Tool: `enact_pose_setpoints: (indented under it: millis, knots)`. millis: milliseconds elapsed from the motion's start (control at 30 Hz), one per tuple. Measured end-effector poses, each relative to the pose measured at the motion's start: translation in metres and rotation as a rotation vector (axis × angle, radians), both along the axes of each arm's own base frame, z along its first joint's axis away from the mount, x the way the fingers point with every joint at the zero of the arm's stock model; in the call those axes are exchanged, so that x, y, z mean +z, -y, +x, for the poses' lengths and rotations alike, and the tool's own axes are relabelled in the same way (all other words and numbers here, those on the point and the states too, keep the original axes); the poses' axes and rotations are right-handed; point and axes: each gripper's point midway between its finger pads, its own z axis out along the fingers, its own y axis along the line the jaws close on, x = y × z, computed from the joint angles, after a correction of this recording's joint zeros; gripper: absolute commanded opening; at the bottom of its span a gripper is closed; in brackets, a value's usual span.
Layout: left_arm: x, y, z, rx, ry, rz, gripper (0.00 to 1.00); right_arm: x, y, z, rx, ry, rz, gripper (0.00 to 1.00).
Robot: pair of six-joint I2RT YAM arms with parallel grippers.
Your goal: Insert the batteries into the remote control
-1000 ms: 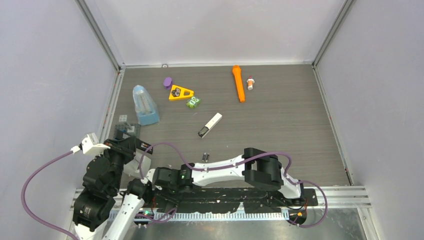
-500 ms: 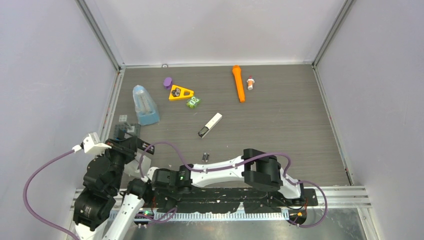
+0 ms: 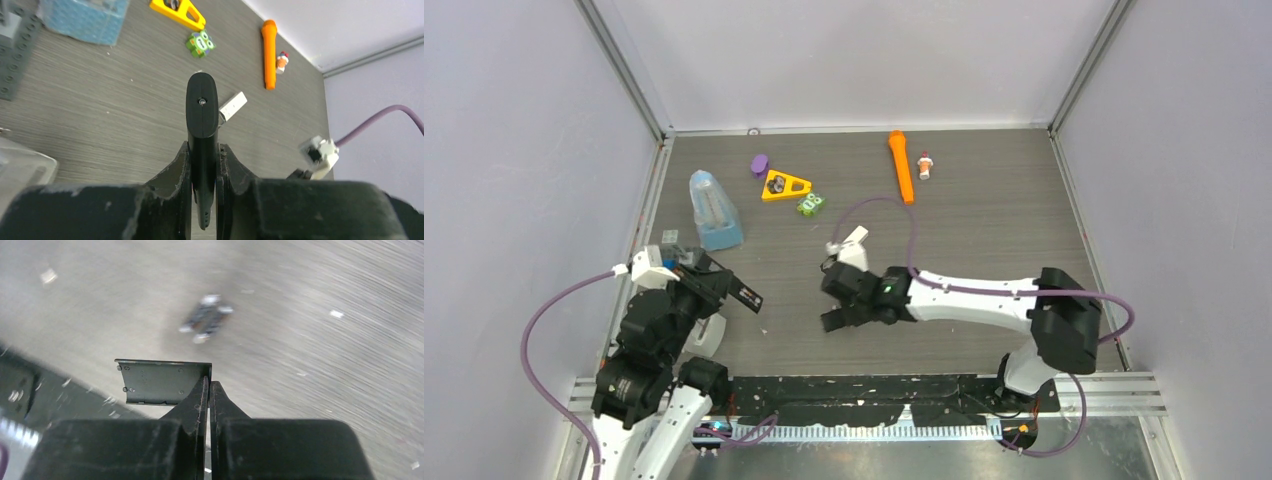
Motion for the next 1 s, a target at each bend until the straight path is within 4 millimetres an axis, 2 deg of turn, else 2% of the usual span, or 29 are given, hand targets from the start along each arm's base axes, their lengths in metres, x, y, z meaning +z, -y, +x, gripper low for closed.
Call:
enact_pose_setpoints:
  millis: [100,200,267,333,433,500,633,700,867,1000]
  knots:
    - [-0.008,0.010,0.004,-0.034,-0.024,-0.023,0.00,-0.017,0.047,0.023,-0.223,-0.036,-0.020,0.05]
    - [-0.013,0.017,0.007,-0.061,-0.037,-0.045,0.00,-0.046,0.094,0.030,-0.411,-0.082,-0.098,0.05]
    - [-0.016,0.022,0.009,-0.076,-0.045,-0.060,0.00,-0.058,0.114,0.028,-0.498,-0.102,-0.136,0.08]
    - [-0.019,0.026,0.010,-0.090,-0.052,-0.068,0.00,-0.061,0.123,0.030,-0.564,-0.109,-0.144,0.19]
    - [-0.022,0.030,0.012,-0.104,-0.060,-0.086,0.00,-0.061,0.128,0.037,-0.655,-0.103,-0.125,0.35]
    - [-0.024,0.032,0.012,-0.111,-0.065,-0.091,0.00,-0.060,0.131,0.040,-0.688,-0.097,-0.122,0.41]
    - [-0.024,0.034,0.013,-0.119,-0.065,-0.095,0.00,-0.055,0.134,0.044,-0.687,-0.070,-0.121,0.48]
    - [-0.024,0.034,0.014,-0.120,-0.062,-0.096,0.00,-0.047,0.135,0.046,-0.638,-0.046,-0.117,0.47]
    - [-0.027,0.035,0.015,-0.122,-0.068,-0.095,0.00,-0.020,0.118,0.050,-0.289,0.029,-0.097,0.44]
    - [-0.028,0.035,0.015,-0.122,-0.066,-0.094,0.00,-0.016,0.113,0.046,0.041,0.088,-0.170,0.44]
